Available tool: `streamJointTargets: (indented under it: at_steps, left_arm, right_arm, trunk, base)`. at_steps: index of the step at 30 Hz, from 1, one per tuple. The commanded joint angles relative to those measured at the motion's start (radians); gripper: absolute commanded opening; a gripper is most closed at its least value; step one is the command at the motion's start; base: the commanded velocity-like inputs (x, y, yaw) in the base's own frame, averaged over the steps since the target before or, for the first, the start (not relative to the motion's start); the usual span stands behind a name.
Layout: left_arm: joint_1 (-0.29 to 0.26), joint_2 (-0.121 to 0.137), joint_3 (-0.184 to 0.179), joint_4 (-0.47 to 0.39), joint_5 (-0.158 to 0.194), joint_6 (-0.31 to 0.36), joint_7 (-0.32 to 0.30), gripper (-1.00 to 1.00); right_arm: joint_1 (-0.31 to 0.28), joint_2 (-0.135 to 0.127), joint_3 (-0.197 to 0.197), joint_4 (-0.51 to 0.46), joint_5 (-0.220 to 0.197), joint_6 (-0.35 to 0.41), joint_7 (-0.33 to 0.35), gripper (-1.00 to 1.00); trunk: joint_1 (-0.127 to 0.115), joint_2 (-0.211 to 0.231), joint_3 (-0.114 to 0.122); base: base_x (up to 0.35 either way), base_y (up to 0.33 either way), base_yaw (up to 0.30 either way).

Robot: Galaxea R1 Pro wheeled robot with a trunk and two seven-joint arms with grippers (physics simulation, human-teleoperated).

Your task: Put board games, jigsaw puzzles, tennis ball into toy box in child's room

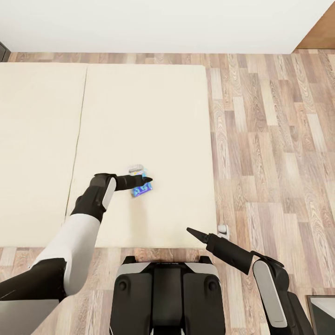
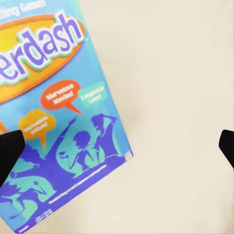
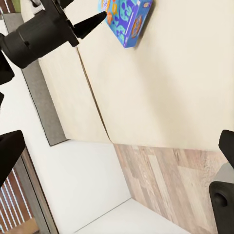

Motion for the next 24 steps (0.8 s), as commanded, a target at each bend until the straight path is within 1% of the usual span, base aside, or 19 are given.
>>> streamJointTargets:
  at_steps: [1, 6, 9, 12, 16, 18, 22, 24]
  left_arm:
    - [-0.001, -0.009, 0.005, -0.001, -0.002, 0.007, 0.002, 1.0]
    - [-0.001, -0.035, 0.004, -0.001, 0.0, 0.005, 0.069, 1.0]
    - [-0.001, -0.045, 0.004, 0.001, 0.0, 0.005, 0.086, 1.0]
    - [-0.001, -0.046, 0.004, 0.001, 0.0, 0.005, 0.091, 1.0]
    - [-0.004, -0.039, 0.005, -0.004, -0.001, 0.007, 0.092, 1.0]
    - [-0.016, -0.03, 0.006, -0.005, -0.002, 0.009, 0.093, 1.0]
    - [-0.047, -0.004, 0.008, -0.005, -0.003, 0.017, 0.095, 1.0]
    - [-0.061, 0.003, 0.008, -0.005, -0.003, 0.019, 0.096, 1.0]
  right_arm:
    - [-0.001, 0.001, -0.002, 0.0, 0.003, 0.006, 0.005, 1.0]
    - [-0.001, 0.001, -0.002, 0.0, 0.003, 0.006, 0.006, 1.0]
    - [-0.001, 0.0, -0.003, -0.001, 0.003, 0.006, 0.007, 1.0]
    - [-0.001, -0.001, -0.003, 0.0, 0.003, 0.006, 0.007, 1.0]
    - [-0.001, -0.006, -0.004, -0.001, 0.003, 0.006, 0.007, 1.0]
    - [-0.001, -0.008, -0.004, 0.0, 0.003, 0.006, 0.006, 1.0]
    - [-0.001, -0.009, -0.004, 0.0, 0.003, 0.006, 0.005, 1.0]
    - [-0.001, -0.01, -0.004, -0.001, 0.003, 0.006, 0.005, 1.0]
  trunk:
    - [0.001, -0.002, -0.001]
    - [0.001, -0.002, -0.001]
    - [0.001, -0.002, -0.001]
    - [0.001, -0.002, -0.001]
    - [0.001, -0.002, -0.001]
    - [0.001, -0.002, -0.001]
    - [0.001, -0.002, -0.001]
    - [0.001, -0.002, -0.001]
  base:
    - [0.0, 0.0, 0.0]
    - [0.0, 0.0, 0.0]
    - [0.0, 0.0, 0.0]
    - [0.0, 0.0, 0.0]
    - [0.0, 0.0, 0.0]
    - [0.0, 0.0, 0.0]
    - [0.0, 0.0, 0.0]
    - [0.0, 0.0, 0.0]
